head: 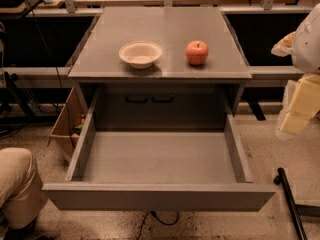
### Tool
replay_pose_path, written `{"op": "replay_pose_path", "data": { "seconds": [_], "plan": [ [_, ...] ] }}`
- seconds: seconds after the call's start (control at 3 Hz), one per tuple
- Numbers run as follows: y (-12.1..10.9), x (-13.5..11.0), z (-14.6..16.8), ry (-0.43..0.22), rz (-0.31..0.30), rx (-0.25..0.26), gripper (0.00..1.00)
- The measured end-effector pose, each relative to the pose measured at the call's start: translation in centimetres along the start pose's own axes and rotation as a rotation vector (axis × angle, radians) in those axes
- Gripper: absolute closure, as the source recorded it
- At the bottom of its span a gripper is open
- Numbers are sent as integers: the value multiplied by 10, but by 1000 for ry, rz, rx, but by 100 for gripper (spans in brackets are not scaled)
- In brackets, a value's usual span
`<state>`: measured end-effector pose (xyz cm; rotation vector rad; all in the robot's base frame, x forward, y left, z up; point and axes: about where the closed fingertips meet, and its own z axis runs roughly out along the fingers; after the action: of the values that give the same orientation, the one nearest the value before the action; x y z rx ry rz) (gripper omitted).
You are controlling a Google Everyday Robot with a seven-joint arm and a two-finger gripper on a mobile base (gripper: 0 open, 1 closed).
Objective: Close top drawer
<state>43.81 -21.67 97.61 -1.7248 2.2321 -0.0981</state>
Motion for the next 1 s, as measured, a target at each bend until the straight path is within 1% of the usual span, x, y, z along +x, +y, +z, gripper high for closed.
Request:
{"op": "replay_pose_path", "data": {
  "seconds": [0.33,0.67,1.0],
  "plan": [
    [0,0,0,0,0,0,0],
    [10,1,33,-27,31,-30,0],
    [28,0,94,-83,79,-90,0]
  ]
}}
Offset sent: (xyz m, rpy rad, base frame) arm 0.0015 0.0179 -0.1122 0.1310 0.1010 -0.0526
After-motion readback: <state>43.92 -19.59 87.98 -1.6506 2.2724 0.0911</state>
